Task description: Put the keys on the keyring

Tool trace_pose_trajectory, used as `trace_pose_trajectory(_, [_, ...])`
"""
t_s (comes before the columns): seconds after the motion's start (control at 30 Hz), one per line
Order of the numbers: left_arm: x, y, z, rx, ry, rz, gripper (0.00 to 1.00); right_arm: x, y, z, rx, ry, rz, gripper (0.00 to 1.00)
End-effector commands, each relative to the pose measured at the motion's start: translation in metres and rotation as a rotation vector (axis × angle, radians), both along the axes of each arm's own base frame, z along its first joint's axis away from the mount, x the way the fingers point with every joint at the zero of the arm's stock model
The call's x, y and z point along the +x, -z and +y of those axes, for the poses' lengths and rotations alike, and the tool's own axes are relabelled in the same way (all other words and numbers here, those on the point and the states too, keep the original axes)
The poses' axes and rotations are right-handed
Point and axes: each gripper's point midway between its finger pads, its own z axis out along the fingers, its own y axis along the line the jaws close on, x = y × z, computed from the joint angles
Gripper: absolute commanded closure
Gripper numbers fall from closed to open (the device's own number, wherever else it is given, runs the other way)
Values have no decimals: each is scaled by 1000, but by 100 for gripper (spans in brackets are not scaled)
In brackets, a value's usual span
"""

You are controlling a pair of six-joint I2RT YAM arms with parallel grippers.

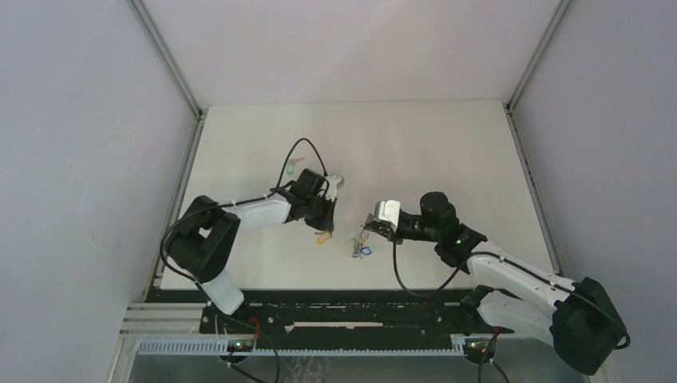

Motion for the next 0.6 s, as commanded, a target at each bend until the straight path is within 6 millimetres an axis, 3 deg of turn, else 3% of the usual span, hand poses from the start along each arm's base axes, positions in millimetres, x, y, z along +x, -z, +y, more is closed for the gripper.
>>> trace_pose_trajectory(0.0, [17,-26,-10,-52,12,-84,94,4,-14,4,37,-9,-55,100])
trace_pose_trajectory(0.07, [18,-33,-9,-66,8,-117,99,4,-15,4,37,-9,-56,100])
trace_pose_trajectory(0.23, [23,-60,-8,-136,3,-260,100,-1,-21,5,55,-27,-62,100])
trace_pose_trajectory(0.4, [26,-107,-11,-280,18,-486,100,-5,-30,7,81,-41,-68,100])
trace_pose_trajectory(0.57, [16,-157,-9,-424,68,-729,100,-9,-44,14,86,-58,-46,100])
